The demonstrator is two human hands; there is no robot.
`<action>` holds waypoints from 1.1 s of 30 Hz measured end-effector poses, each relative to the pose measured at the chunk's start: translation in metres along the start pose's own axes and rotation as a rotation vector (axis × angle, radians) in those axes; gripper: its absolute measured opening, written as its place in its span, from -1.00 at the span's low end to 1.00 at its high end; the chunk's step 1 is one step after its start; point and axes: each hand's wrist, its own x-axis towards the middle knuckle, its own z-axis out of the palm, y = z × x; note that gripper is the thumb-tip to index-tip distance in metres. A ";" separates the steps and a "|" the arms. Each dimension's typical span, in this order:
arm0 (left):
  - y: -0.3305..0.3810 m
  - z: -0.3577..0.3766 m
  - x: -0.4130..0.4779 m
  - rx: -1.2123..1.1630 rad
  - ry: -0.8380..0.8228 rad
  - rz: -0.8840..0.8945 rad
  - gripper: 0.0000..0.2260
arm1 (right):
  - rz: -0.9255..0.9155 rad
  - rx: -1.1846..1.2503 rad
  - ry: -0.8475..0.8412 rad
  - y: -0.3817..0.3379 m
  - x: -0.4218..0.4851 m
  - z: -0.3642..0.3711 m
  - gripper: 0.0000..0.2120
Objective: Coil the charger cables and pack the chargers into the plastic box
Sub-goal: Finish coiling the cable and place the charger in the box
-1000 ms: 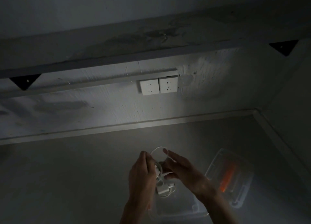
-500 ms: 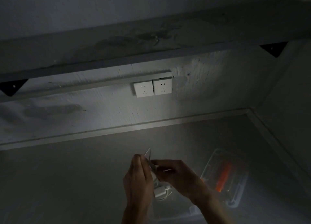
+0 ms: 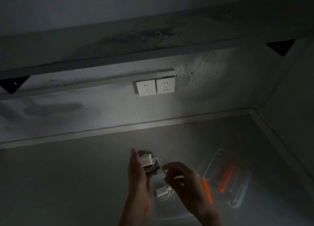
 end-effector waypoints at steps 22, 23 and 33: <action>-0.021 -0.006 -0.018 0.170 -0.204 0.066 -0.76 | -0.058 -0.055 0.239 0.024 0.018 -0.047 -0.89; -0.023 -0.006 -0.017 0.164 -0.202 0.061 -0.78 | -0.055 -0.044 0.245 0.026 0.017 -0.049 -0.88; -0.049 0.002 -0.034 0.139 -0.183 0.007 -0.50 | 0.079 0.338 0.040 0.035 0.010 -0.005 -0.84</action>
